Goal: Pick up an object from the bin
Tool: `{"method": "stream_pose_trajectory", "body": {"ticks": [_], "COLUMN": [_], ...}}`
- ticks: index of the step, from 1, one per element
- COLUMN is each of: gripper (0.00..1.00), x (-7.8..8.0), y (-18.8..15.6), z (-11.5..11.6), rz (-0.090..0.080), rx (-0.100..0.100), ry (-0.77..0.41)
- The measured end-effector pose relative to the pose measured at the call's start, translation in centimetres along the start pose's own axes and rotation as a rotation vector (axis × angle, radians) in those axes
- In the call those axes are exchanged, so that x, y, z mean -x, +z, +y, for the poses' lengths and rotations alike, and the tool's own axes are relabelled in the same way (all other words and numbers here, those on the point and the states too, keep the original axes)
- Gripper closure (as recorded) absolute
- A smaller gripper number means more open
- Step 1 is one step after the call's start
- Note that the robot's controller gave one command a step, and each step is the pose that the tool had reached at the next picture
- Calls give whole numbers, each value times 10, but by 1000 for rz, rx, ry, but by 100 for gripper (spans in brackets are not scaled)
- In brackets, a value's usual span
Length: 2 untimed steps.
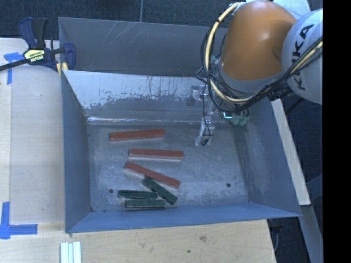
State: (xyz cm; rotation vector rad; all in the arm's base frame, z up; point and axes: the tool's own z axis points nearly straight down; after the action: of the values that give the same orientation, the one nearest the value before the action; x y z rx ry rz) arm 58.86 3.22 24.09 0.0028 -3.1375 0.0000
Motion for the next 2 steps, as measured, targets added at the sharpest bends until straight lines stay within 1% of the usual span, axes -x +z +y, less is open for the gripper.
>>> {"method": "stream_pose_trajectory", "body": {"ticks": [1,2], "gripper": [0,0], "x": [-46,-13], "y": [161,171], "z": [1,-23], "rz": [2,-10], "rx": [-1,-1], "ry": [-44,-134]}}
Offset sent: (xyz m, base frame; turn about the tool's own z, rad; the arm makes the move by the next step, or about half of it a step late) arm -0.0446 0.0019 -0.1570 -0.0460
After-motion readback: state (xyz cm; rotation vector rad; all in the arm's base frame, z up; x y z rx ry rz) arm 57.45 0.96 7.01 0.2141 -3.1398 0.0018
